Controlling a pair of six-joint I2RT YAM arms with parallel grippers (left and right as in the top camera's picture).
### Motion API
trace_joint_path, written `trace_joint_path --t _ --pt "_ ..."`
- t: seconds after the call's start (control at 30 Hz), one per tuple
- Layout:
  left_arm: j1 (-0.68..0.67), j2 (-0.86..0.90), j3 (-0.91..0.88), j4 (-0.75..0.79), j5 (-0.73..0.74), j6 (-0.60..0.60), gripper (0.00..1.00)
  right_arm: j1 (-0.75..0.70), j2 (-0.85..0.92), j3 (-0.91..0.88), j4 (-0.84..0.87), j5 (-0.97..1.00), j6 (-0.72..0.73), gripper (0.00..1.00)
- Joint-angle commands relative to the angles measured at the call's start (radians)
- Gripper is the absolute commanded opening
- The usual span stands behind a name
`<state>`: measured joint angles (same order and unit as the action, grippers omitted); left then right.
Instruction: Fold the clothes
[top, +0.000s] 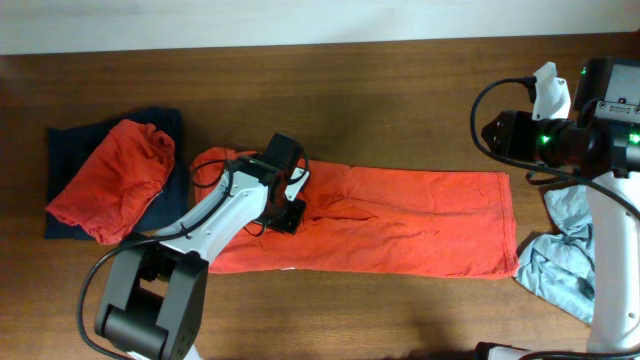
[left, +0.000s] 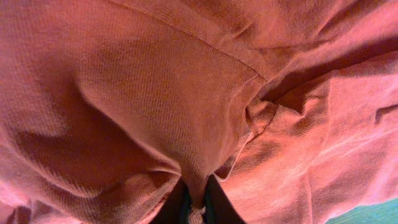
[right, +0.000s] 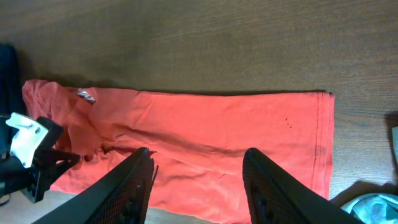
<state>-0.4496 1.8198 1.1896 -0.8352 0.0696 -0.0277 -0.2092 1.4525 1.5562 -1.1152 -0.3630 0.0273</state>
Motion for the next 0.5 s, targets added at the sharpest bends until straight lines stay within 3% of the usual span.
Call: trace_joint_path --t 0.0,0.23,0.47 --pt "0.000 0.003 0.082 -0.040 -0.006 0.003 0.01 0.007 0.004 0.002 0.000 0.009 0.008 0.51" --pt "0.000 0.003 0.291 -0.144 -0.006 0.022 0.01 0.007 0.004 0.002 0.000 0.009 0.008 0.50" --pt "-0.001 0.008 0.320 -0.130 -0.006 0.044 0.01 0.007 0.004 0.002 0.000 0.009 0.008 0.50"
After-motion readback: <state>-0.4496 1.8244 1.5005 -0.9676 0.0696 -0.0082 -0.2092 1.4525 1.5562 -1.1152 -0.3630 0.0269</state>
